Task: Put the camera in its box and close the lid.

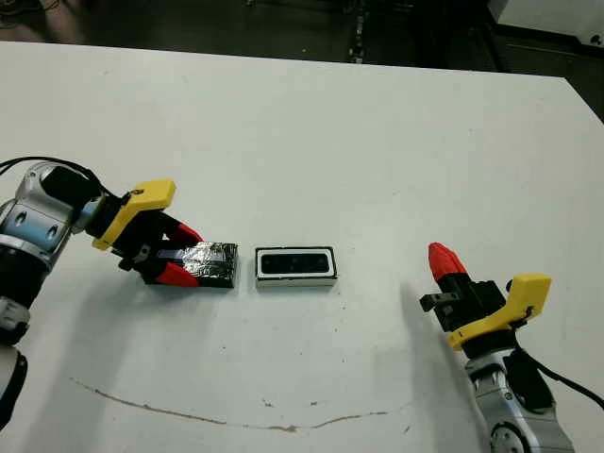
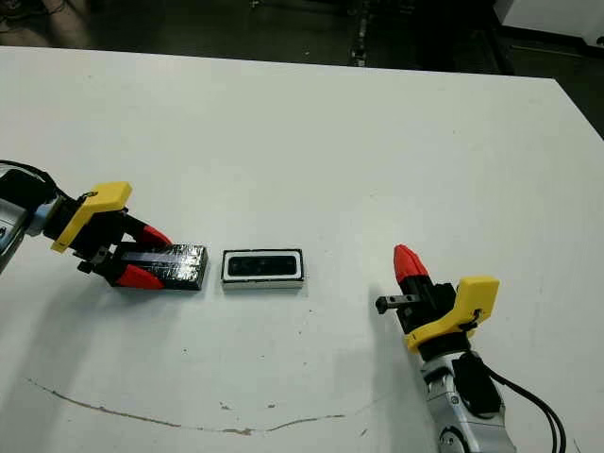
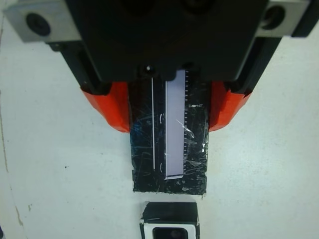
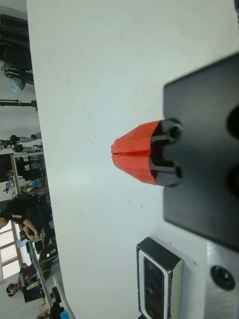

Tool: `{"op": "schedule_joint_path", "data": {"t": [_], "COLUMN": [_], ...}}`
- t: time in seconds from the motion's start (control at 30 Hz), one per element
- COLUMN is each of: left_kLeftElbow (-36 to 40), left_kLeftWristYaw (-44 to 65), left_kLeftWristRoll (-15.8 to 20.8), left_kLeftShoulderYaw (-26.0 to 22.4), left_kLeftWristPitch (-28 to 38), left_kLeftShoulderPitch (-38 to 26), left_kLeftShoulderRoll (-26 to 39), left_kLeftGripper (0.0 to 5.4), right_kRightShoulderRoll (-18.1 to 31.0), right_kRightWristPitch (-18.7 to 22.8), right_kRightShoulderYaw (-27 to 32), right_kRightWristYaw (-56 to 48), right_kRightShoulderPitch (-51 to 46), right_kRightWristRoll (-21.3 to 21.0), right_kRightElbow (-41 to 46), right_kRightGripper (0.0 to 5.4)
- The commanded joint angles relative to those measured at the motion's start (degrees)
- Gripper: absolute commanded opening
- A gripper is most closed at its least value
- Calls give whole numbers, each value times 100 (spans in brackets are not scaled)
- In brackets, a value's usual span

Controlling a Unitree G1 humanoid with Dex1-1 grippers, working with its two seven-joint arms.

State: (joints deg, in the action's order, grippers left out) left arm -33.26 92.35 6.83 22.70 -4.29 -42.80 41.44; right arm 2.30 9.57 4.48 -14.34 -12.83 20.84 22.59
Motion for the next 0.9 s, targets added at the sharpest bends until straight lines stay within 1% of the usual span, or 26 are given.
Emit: {"op": "schedule_joint_path", "data": {"t": [0.03, 0.1, 0.17, 0.3, 0.4, 0.53, 0.63, 0.73, 0.9], "left_kLeftElbow": [-28, -93, -133, -54, 121, 534, 1065, 1596, 2294], "left_kLeftWristYaw": [15, 15, -49, -461, -902, -1494, -1979, -2348, -2574], "left_kLeftWristRoll": [-185, -158, -72, 75, 181, 440, 604, 763, 1054], "left_kLeftShoulderYaw": [114, 45, -130, -546, -873, -1427, -1727, -1892, -1921], "left_kLeftWristPitch": [-60, -4, -20, -394, -516, -308, -676, -1158, -2064], "left_kLeftShoulderPitch": [49, 69, 129, 294, 441, 769, 1000, 1191, 1376], "left_kLeftShoulderRoll": [-5, -45, -100, -187, -241, -365, -439, -475, -447], "left_kLeftGripper": [315, 315, 315, 315, 315, 315, 315, 315, 315], "right_kRightShoulderRoll": [75, 68, 66, 79, 74, 64, 66, 60, 43], "right_kRightWristPitch": [-36, 2, -13, -43, -63, -21, -62, -64, 8], "right_kRightShoulderYaw": [58, 61, 51, 49, 44, 41, 33, 9, 1], "right_kRightWristYaw": [-15, 6, 29, 2, -9, -1, -12, 28, 54], "right_kRightShoulderPitch": [-38, -41, -44, -39, -44, -47, -49, -59, -78], "right_kRightWristRoll": [43, 58, 20, 10, 14, 47, 21, -41, -6], "right_kRightElbow": [5, 27, 34, 6, 1, 11, -16, 4, 37], "right_kRightGripper": [0, 0, 0, 0, 0, 0, 0, 0, 0]}}
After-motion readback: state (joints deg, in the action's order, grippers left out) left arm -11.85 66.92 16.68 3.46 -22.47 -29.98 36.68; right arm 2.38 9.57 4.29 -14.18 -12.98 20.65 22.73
